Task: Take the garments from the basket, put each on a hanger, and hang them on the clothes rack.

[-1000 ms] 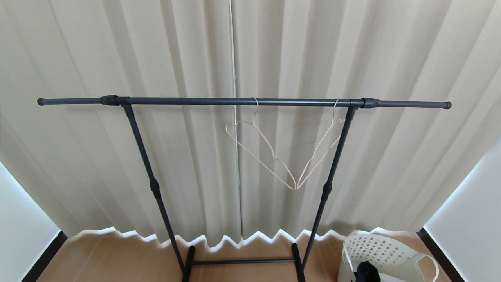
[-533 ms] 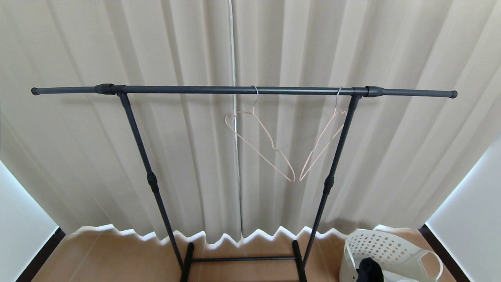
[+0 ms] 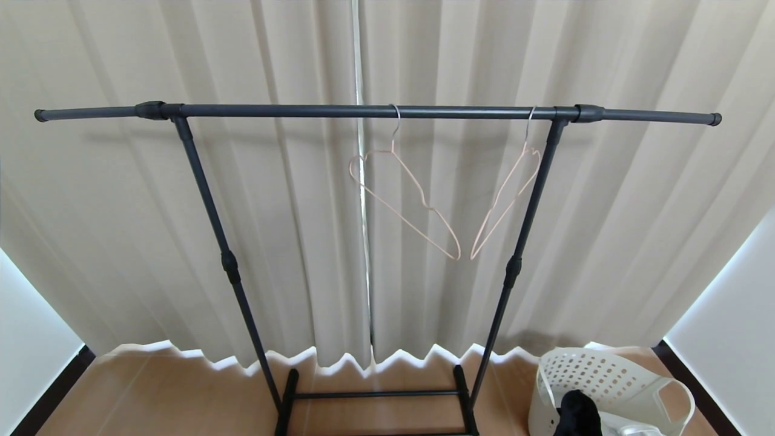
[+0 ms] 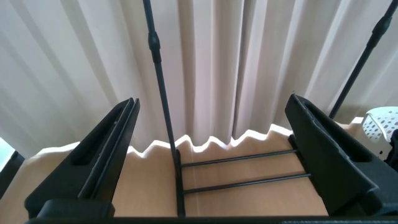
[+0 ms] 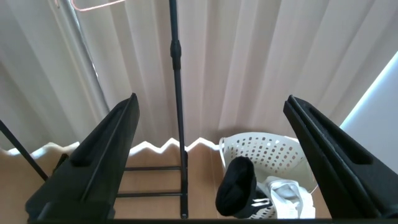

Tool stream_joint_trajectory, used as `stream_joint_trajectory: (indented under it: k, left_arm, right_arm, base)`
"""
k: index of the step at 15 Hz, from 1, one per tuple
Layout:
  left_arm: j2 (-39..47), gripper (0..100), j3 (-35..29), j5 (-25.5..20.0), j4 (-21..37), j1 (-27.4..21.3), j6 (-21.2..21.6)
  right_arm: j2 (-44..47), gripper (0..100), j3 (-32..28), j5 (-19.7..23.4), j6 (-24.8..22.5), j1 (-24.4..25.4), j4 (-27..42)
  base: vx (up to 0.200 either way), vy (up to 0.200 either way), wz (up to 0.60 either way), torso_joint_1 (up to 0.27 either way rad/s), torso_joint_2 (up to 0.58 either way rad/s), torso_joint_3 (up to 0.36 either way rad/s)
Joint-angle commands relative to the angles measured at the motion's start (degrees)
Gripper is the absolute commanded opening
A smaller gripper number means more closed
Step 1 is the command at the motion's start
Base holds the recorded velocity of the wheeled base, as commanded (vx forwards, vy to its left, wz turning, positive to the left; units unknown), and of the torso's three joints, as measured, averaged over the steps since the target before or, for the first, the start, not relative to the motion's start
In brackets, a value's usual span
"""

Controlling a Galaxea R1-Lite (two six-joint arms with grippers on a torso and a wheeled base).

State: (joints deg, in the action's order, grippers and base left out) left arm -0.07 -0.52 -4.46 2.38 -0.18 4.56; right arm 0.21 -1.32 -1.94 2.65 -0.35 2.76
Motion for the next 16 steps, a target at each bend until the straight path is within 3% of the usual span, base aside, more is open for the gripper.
stream_joint_trajectory:
  k: [1,13,16]
  left_arm:
    - [0.07,100,0.0,-0.02,0.0,0.01,0.01]
    - [0.07,100,0.0,0.51,0.0,0.01,0.01]
    - [0.07,100,0.0,0.42,0.0,0.01,0.19]
  right_arm:
    - [-0.03,100,0.0,0.0,-0.01,0.0,0.06]
    - [-0.03,100,0.0,-0.08,0.26,0.0,-0.03]
    - [-0.03,100,0.0,-0.08,0.26,0.0,-0.03]
  base:
    - [0.0,0.0,0.0,-0.198,0.53,0.325]
    - [0.0,0.0,0.0,-0.162,0.52,0.347]
    - [0.2,0.0,0.0,-0.036,0.14,0.105]
